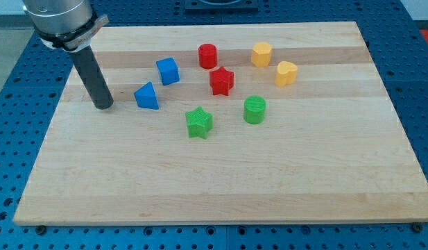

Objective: Move the cube at the top left of the green star

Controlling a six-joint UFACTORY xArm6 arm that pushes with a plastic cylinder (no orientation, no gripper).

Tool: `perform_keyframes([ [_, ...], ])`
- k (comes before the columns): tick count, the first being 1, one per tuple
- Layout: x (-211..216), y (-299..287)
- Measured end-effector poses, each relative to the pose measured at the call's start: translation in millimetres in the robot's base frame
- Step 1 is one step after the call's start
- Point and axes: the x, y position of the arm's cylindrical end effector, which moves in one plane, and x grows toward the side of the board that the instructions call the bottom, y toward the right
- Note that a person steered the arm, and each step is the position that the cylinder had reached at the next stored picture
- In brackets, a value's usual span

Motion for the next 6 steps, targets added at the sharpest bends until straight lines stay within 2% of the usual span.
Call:
perform_keyframes([
  [2,-17.6,5.2],
  [4,-17.6,15.8],
  [6,-17.6,72.9],
])
